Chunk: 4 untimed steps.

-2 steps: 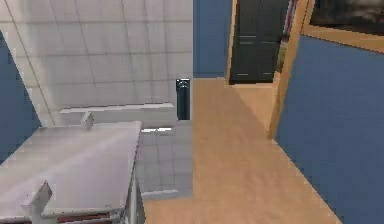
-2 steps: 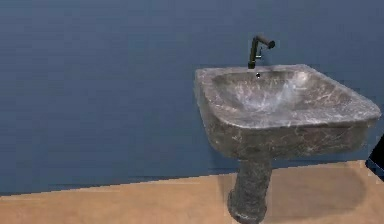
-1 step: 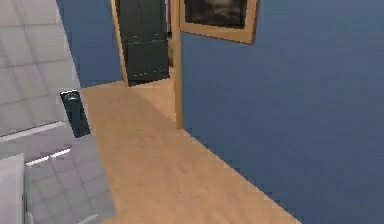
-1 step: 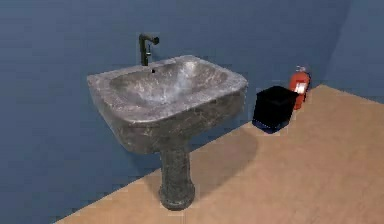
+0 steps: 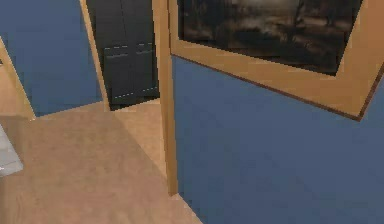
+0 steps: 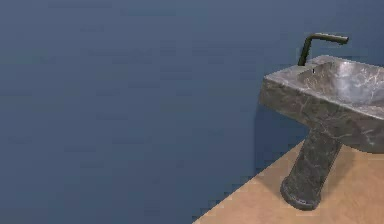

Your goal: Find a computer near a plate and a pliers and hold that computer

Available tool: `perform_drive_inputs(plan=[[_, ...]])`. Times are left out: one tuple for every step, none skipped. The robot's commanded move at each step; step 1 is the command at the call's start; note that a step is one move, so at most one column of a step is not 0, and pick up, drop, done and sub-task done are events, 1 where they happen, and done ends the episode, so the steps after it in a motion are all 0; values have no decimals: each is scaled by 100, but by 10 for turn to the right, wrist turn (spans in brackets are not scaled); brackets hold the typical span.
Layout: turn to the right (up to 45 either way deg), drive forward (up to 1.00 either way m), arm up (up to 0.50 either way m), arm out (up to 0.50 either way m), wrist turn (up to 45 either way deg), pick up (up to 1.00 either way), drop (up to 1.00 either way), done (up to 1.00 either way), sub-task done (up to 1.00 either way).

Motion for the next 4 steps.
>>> perform_drive_inputs(plan=[[120,0,0,0,0,0,0,0,0],[0,15,0,0,0,0,0,0,0],[-450,0,0,0,0,0,0,0,0],[0,60,0,0,0,0,0,0,0]])
